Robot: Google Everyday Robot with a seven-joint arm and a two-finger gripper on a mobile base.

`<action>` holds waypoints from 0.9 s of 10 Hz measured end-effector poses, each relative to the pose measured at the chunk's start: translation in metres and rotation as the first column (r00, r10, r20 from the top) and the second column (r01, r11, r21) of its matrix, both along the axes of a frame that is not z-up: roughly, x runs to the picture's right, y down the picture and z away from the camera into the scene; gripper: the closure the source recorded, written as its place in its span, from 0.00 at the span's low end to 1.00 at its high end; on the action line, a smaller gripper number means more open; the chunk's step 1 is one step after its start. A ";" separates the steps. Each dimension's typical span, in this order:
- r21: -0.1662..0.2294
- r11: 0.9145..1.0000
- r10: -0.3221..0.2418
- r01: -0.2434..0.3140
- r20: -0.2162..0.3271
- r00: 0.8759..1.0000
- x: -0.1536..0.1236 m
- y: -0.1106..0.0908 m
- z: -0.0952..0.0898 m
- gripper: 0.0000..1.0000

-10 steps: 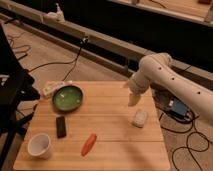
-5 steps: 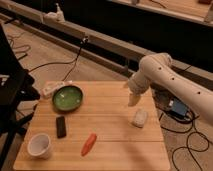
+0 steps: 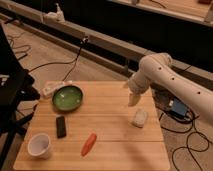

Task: Place the ceramic cup in the ceramic bowl

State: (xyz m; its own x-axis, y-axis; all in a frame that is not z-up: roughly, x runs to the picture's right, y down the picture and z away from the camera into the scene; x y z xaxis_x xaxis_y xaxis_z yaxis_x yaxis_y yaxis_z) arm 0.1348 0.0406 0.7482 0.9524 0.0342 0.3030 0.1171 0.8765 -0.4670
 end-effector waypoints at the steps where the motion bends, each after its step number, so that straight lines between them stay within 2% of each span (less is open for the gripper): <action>1: -0.005 0.999 -0.036 0.036 0.013 0.999 -0.008 0.000 -0.001 0.33; 2: -0.013 0.994 -0.111 0.112 0.054 0.992 -0.034 0.000 -0.003 0.33; 4: -0.024 0.976 -0.211 0.216 0.140 0.967 -0.084 0.005 -0.005 0.33; 6: -0.021 0.945 -0.308 0.327 0.277 0.910 -0.156 0.018 -0.013 0.33; 7: -0.016 0.937 -0.325 0.349 0.323 0.889 -0.178 0.022 -0.016 0.33; 8: -0.016 0.924 -0.340 0.381 0.419 0.842 -0.217 0.033 -0.027 0.33; 9: -0.011 0.920 -0.338 0.393 0.488 0.805 -0.243 0.041 -0.037 0.33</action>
